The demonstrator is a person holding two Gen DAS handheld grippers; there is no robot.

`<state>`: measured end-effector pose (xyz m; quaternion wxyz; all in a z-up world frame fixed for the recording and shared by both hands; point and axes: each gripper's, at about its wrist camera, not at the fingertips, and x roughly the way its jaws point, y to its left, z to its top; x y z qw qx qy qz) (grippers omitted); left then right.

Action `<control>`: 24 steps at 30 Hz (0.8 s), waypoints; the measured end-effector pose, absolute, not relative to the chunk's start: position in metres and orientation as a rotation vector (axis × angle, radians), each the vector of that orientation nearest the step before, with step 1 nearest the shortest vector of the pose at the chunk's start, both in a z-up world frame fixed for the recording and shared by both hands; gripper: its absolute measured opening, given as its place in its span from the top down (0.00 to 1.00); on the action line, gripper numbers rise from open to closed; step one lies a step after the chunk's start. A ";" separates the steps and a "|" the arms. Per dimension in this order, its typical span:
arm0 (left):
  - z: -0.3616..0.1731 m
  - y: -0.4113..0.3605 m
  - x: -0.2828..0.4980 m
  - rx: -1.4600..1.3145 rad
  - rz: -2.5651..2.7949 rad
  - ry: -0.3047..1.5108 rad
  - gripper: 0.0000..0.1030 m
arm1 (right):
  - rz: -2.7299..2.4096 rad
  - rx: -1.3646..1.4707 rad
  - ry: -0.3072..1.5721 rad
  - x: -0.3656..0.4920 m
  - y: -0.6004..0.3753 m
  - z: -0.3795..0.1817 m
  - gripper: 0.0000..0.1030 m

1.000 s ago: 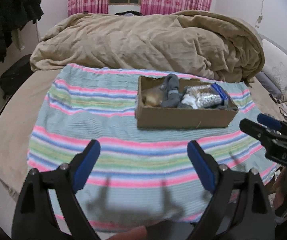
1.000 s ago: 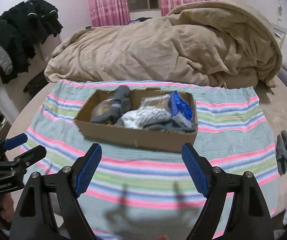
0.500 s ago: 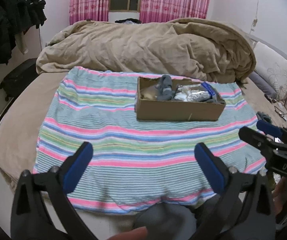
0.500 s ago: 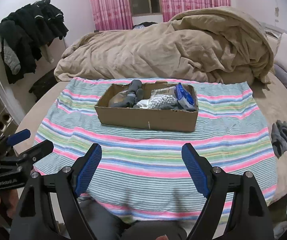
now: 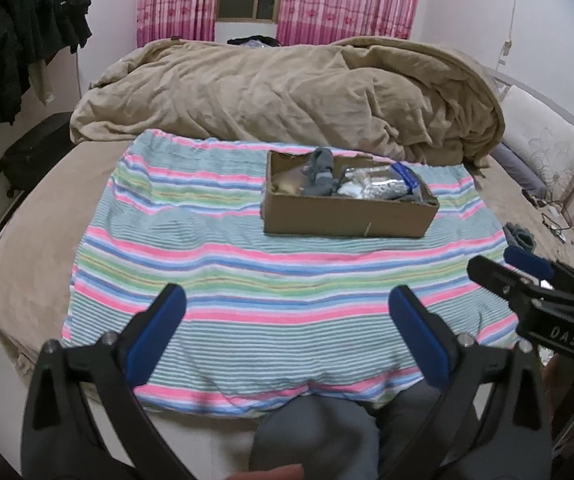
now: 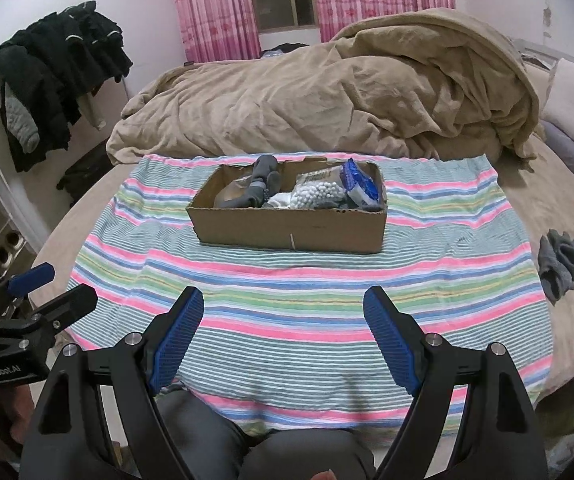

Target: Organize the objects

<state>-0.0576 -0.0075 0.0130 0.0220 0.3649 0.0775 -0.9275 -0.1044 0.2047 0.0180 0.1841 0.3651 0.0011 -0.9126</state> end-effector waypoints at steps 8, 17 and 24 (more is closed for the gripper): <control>0.013 -0.003 -0.060 1.145 -2.883 0.222 0.01 | -2.558 1.038 -0.018 -0.105 0.208 0.020 0.18; 0.015 -0.003 -0.067 1.169 -2.876 0.232 0.01 | -2.551 1.037 -0.020 -0.106 0.208 0.019 0.18; 0.017 -0.001 -0.070 1.171 -2.875 0.228 0.01 | -2.542 1.053 -0.033 -0.111 0.209 0.016 0.18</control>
